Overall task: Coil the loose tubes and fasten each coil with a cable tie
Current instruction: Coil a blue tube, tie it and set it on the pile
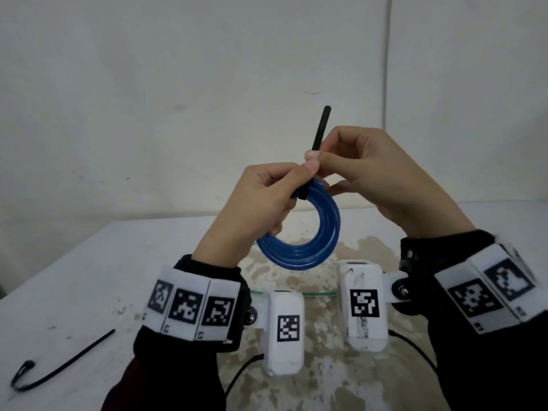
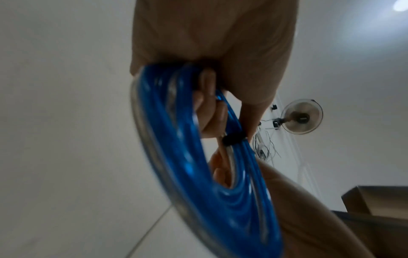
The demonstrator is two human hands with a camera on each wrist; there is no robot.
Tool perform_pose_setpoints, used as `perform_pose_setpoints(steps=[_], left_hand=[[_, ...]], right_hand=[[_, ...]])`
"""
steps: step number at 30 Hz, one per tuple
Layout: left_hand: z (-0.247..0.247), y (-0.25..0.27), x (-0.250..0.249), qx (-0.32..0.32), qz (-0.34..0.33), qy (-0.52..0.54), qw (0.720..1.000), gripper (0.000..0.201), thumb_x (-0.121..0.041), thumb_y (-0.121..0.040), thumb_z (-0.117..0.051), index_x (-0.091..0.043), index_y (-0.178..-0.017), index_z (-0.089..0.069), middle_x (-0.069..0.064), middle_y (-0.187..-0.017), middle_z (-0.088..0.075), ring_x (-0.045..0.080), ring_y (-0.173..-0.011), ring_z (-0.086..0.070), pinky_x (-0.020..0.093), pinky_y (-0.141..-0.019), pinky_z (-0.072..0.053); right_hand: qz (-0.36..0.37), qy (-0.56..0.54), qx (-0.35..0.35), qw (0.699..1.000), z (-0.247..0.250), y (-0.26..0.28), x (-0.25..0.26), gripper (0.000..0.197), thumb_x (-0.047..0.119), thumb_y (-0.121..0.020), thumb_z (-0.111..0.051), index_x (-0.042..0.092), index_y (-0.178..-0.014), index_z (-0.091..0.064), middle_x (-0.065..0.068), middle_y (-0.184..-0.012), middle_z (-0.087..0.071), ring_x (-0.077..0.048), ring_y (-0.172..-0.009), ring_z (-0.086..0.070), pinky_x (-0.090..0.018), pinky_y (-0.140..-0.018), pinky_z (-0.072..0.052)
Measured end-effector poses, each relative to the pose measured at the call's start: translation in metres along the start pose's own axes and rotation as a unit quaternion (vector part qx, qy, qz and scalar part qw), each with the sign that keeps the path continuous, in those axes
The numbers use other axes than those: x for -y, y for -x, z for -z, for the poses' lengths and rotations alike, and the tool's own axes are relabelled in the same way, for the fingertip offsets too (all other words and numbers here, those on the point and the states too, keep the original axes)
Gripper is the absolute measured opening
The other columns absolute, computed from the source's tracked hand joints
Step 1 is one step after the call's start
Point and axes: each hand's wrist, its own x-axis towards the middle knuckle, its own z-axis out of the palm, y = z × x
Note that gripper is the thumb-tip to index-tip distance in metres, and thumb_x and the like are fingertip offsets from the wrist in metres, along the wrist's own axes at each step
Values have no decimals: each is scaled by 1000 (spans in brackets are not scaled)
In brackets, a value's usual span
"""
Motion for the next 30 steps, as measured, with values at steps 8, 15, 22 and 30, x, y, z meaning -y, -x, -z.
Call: perform_pose_setpoints(steps=[8, 15, 22, 30], left_hand=[[-4, -1, 5, -98, -116, -249, 956, 35, -28, -94, -54, -17, -65, -69, 1, -55, -61, 14, -54, -52, 30, -55, -39], [-9, -3, 1, -49, -12, 43, 998, 33, -32, -97, -50, -7, -81, -62, 1, -54, -24, 11, -42, -20, 27, -43, -18], [-45, -3, 17, -46, -12, 171, 984, 33, -31, -100, -44, -10, -108, -67, 0, -60, -40, 11, -46, -35, 23, -51, -40], [-136, -10, 34, 78, 137, 134, 978, 45, -39, -101, -36, -6, -94, -67, 3, -60, -65, 15, -53, -62, 24, -56, -53]], right_hand=[[20, 61, -54, 996, -14, -6, -14, 22, 13, -88, -65, 12, -70, -53, -4, -73, -60, -13, -62, -60, -24, -53, -51], [-56, 52, 15, 997, 3, 11, 0, 24, 27, -97, -52, 6, -96, -63, -5, -80, -68, -12, -66, -66, -33, -60, -59], [-77, 92, -5, 993, 41, 56, -10, 19, 12, -92, -60, 12, -111, -63, -11, -97, -70, -18, -82, -66, -35, -74, -59], [-176, 83, -124, 973, 119, 136, -21, 9, 7, -89, -62, 7, -98, -65, -11, -79, -67, -16, -67, -65, -25, -61, -54]])
